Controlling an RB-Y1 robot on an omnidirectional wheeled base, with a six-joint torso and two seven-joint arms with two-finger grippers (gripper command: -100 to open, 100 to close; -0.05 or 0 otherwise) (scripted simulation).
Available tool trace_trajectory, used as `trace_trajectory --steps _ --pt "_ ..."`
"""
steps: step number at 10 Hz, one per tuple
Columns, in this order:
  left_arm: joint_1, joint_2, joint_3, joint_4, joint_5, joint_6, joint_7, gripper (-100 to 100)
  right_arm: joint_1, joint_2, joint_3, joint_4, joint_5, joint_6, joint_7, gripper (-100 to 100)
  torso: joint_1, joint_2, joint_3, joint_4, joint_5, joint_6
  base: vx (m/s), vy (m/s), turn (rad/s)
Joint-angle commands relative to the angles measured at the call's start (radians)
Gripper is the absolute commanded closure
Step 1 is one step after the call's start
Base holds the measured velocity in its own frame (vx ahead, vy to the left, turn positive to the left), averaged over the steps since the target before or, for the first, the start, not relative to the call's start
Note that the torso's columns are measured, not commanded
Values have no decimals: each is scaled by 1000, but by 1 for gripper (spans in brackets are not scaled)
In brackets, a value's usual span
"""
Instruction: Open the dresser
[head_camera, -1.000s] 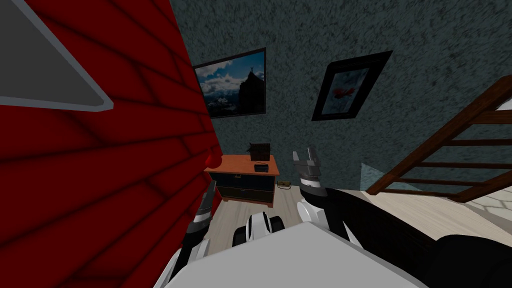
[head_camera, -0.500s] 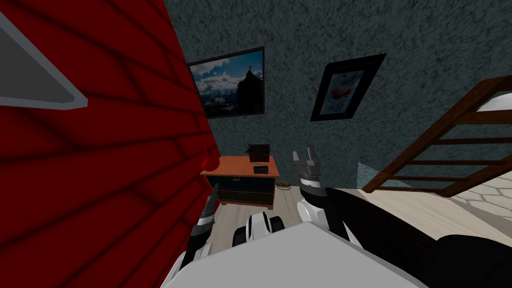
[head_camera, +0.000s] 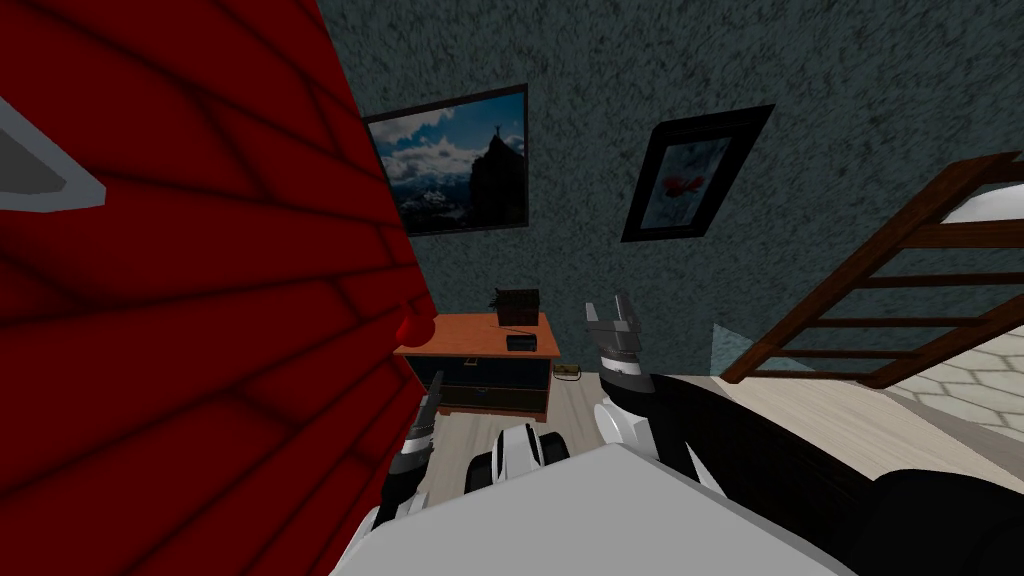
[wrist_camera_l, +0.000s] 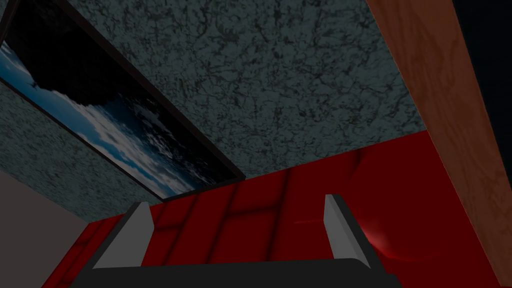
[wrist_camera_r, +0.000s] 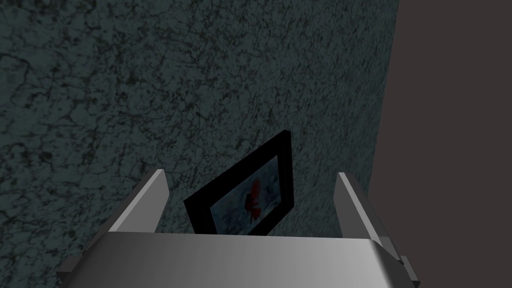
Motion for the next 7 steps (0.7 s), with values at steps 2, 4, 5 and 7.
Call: trace_trajectory --steps 2,4,5,7 --pt "-24 -7 -6 105 -7 -35 -20 -100 0 0 0 0 0 0 0 0 0 -3 -1 -1 0 0 54 11 -51" --pt "-48 -15 -12 176 -14 -68 -39 -100 0 0 0 0 0 0 0 0 -1 -1 -1 0 0 0 62 10 -56" --pt "-48 -15 -12 199 -14 -68 -39 -100 0 0 0 0 0 0 0 0 0 -2 -1 0 0 0 47 9 -29" --pt "-59 -18 -15 245 -17 -83 -48 -100 0 0 0 0 0 0 0 0 -1 0 0 0 0 0 32 4 -31"
